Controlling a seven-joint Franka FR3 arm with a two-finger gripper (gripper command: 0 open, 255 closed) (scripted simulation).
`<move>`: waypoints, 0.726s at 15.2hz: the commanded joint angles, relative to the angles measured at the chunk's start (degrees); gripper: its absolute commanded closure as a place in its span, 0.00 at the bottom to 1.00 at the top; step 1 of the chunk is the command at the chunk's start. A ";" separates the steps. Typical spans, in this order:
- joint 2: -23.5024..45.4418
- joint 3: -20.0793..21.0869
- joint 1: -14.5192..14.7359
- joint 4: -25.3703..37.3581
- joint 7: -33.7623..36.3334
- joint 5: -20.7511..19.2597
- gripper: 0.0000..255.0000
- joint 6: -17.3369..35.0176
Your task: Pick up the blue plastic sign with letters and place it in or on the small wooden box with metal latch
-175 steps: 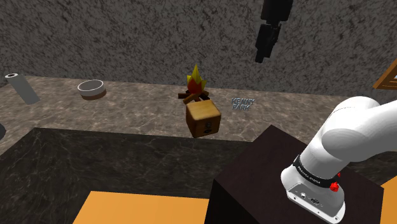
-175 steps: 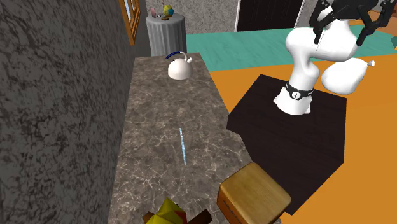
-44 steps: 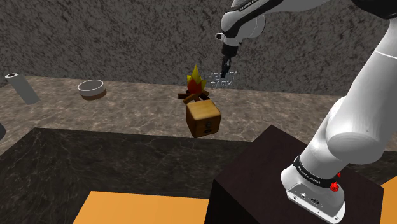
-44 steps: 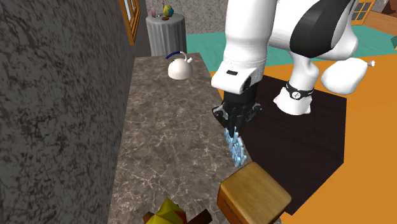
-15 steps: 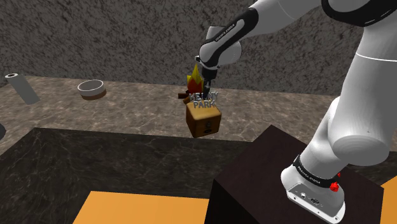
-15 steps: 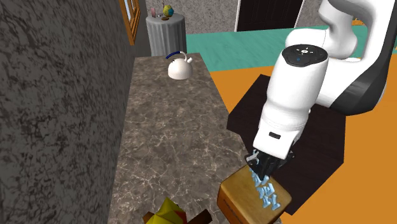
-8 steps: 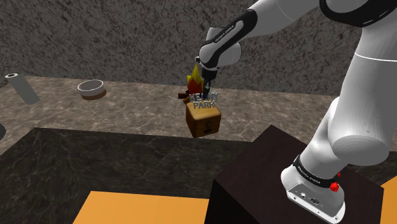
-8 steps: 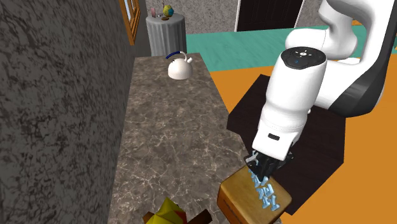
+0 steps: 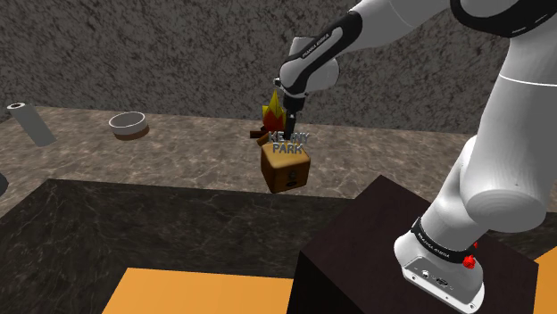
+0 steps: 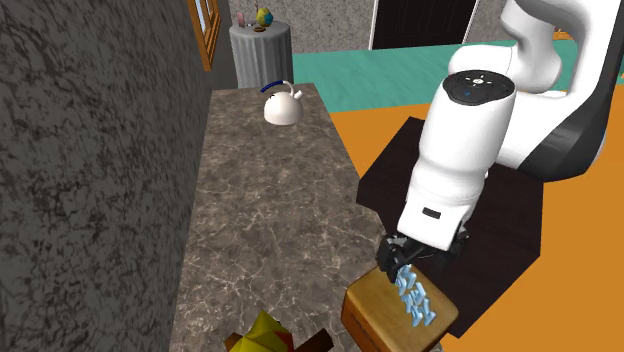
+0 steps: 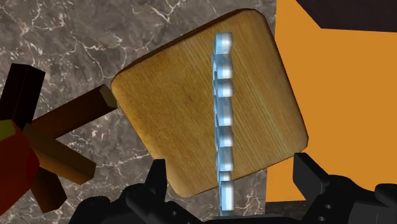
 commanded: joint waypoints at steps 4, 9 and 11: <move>-4.70 -0.79 0.30 1.12 1.83 -2.64 0.00 -5.53; -4.70 -0.78 0.29 1.12 1.83 -2.64 0.00 -5.53; -4.70 -0.78 0.29 1.12 1.83 -2.64 0.00 -5.53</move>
